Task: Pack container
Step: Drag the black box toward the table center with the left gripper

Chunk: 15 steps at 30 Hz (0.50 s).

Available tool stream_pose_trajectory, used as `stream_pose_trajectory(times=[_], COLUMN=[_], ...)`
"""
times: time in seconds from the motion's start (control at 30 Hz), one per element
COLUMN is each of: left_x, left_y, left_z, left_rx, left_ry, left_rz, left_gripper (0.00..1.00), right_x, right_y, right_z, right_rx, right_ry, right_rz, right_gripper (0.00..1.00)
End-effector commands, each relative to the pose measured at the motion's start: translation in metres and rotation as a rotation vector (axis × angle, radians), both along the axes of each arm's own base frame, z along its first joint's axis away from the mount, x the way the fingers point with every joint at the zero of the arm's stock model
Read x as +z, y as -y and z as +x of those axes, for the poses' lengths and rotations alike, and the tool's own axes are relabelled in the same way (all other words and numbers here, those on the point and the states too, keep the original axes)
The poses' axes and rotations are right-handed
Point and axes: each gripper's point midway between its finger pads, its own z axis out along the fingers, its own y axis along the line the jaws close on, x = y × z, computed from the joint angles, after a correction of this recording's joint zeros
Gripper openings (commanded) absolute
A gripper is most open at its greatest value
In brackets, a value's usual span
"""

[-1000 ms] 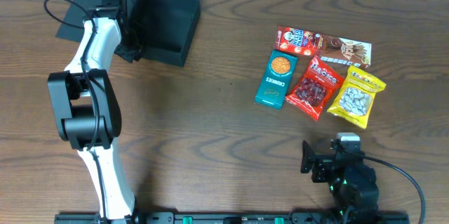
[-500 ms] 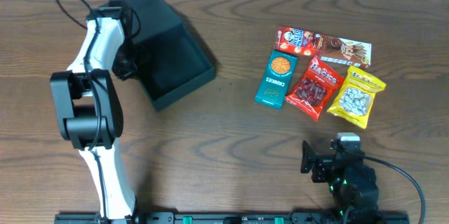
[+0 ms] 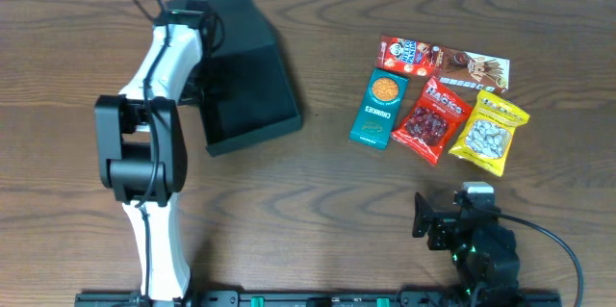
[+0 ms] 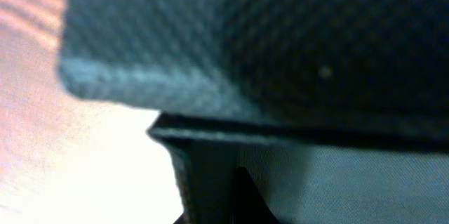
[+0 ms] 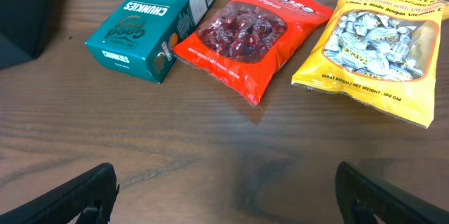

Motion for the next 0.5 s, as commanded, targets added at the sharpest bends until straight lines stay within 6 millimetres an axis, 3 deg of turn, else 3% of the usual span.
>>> stream_pose_trajectory(times=[0.0, 0.47], left_x=[-0.007, -0.007], left_y=[0.005, 0.054], left_z=[0.0, 0.016], left_rx=[-0.184, -0.383], left_ry=[-0.044, 0.022], left_rz=[0.078, 0.07], left_gripper=[0.06, 0.05], right_x=[-0.003, -0.003], right_y=[0.001, 0.001], right_z=[0.0, 0.0], right_rx=[-0.013, -0.013], right_ry=[-0.005, -0.005], right_rz=[0.008, 0.008], right_gripper=[0.99, 0.99])
